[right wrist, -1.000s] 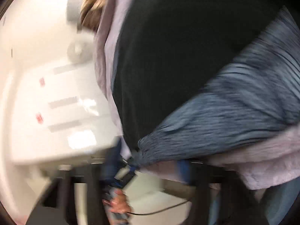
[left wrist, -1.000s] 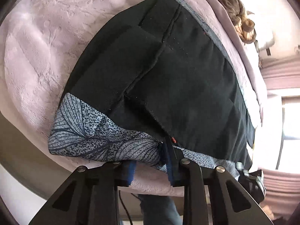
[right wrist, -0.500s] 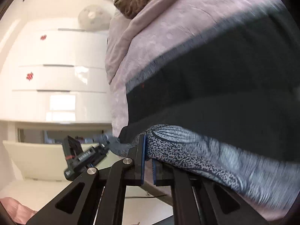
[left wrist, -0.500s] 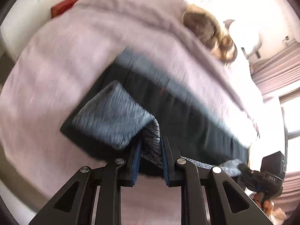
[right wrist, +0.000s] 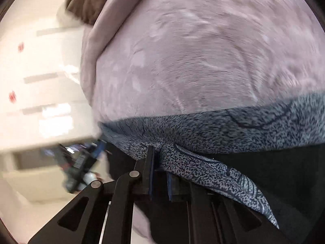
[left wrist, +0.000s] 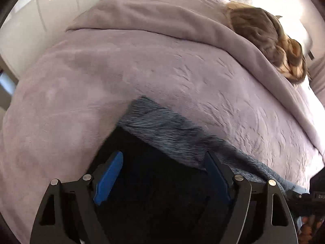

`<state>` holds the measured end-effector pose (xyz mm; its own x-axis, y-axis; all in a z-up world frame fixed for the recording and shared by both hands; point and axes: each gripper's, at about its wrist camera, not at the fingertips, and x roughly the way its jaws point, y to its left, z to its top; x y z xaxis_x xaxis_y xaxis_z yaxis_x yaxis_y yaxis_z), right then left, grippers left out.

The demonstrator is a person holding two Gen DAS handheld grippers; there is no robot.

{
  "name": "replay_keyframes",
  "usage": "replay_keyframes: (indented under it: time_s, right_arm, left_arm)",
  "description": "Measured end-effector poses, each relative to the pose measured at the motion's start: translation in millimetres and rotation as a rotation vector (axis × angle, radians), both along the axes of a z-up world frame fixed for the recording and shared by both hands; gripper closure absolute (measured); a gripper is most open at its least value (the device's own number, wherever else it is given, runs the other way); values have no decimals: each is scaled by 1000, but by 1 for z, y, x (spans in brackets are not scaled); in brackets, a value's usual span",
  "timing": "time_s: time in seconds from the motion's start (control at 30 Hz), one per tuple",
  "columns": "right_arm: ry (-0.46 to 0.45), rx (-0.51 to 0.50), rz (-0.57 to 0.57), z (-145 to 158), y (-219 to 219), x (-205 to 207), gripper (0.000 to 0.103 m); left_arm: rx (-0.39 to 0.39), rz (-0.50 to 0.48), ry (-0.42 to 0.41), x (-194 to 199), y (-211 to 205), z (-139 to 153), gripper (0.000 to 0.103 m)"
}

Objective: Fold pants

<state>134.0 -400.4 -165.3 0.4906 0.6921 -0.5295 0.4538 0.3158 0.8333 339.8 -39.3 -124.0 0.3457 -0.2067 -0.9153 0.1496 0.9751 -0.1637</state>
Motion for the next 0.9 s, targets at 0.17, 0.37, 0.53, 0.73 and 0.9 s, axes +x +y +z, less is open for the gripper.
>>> replay_keyframes:
  time_s: [0.17, 0.37, 0.53, 0.73, 0.9]
  right_arm:
    - [-95, -51, -29, 53, -10, -28, 32]
    - [-74, -246, -87, 99, -41, -92, 32]
    - [50, -344, -194, 106, -86, -207, 32]
    - [234, -380, -321, 86, -114, -338, 32]
    - [340, -354, -501, 63, -111, -428, 32]
  left_arm:
    - [89, -98, -33, -30, -4, 40, 21]
    - [92, -326, 40, -110, -71, 51, 21]
    - [60, -456, 123, -182, -148, 38, 21]
    - [-19, -605, 211, -249, -228, 28, 21]
    - [-105, -737, 303, -281, -281, 22, 21]
